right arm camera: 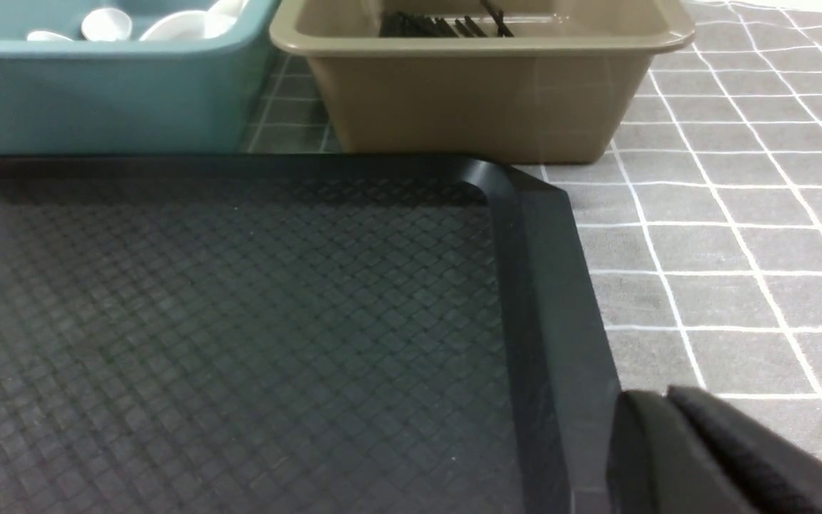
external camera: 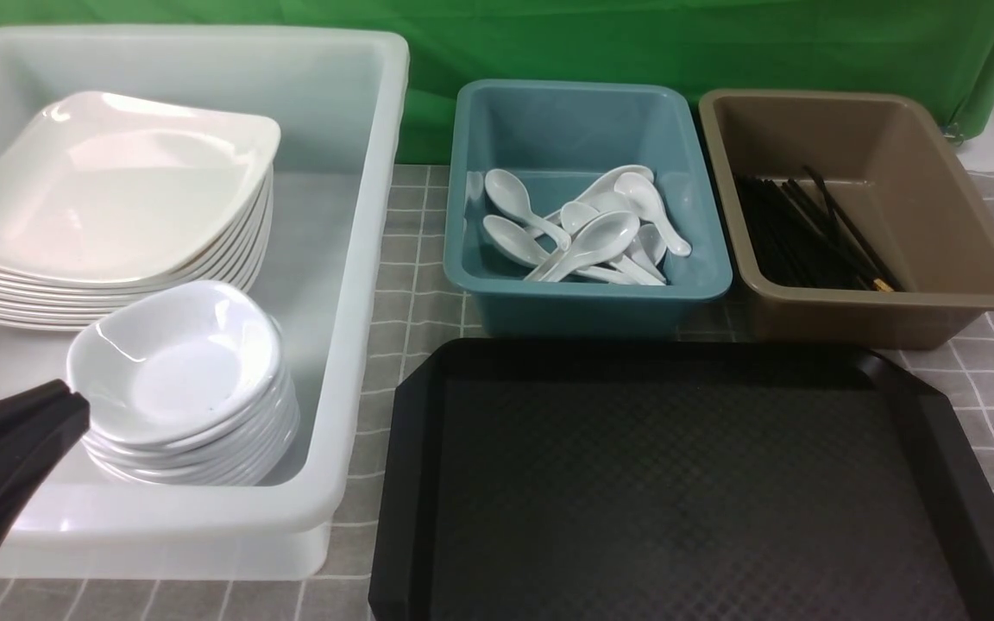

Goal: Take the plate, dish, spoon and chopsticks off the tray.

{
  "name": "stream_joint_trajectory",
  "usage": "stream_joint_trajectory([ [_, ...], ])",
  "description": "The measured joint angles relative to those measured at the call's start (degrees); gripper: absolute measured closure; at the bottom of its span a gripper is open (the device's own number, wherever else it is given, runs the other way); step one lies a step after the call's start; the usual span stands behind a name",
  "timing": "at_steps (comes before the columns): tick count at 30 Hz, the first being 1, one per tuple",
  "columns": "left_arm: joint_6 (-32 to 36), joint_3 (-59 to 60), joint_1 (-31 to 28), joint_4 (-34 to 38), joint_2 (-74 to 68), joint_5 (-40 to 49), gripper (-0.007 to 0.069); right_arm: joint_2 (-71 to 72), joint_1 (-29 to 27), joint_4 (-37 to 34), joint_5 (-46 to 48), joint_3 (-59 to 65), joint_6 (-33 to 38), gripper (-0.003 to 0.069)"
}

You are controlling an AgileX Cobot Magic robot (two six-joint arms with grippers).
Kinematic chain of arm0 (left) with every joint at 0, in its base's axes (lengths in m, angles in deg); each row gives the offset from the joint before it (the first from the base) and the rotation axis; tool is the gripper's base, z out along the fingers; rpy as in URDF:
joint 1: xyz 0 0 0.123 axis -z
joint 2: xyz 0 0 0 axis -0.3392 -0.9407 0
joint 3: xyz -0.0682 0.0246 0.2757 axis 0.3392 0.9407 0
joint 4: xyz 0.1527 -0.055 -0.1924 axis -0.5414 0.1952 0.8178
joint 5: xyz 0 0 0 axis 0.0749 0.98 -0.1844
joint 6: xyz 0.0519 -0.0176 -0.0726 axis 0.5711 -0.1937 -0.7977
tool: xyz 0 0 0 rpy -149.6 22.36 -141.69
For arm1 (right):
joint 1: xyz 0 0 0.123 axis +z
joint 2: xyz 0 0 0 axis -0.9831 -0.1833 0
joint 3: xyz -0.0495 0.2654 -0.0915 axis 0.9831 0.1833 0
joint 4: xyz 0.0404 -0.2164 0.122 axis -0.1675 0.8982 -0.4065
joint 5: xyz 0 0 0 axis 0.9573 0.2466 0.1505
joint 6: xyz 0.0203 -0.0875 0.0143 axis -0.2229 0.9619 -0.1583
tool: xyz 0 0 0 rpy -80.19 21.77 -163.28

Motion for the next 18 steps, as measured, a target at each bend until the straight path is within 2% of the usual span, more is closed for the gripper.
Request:
stream_joint_trajectory([
  [3, -4.3, 0.0, -0.7, -2.5, 0.1, -0.7, 0.0613, 0.0, 0.0, 0.0, 0.0, 0.0, 0.0, 0.0599],
  [5, -12.2, 0.0, -3.7, -6.4, 0.8, -1.1, 0.0615, 0.0, 0.0, 0.0, 0.0, 0.0, 0.0, 0.0595],
  [8, -23.9, 1.5, -12.2, -10.3, 4.5, -2.1, 0.0615, 0.0, 0.0, 0.0, 0.0, 0.0, 0.0, 0.0589],
  [11, -26.6, 6.1, -20.6, -11.0, 9.6, -2.9, 0.0615, 0.0, 0.0, 0.0, 0.0, 0.0, 0.0, 0.0584],
  [14, -27.0, 12.3, -25.4, -10.6, 14.3, -2.8, 0.0615, 0.0, 0.0, 0.0, 0.0, 0.0, 0.0, 0.058],
  [18, -27.7, 20.3, -26.7, -9.8, 17.0, -2.4, 0.0615, 0.0, 0.0, 0.0, -0.2, 0.0, 0.0, 0.0568],
])
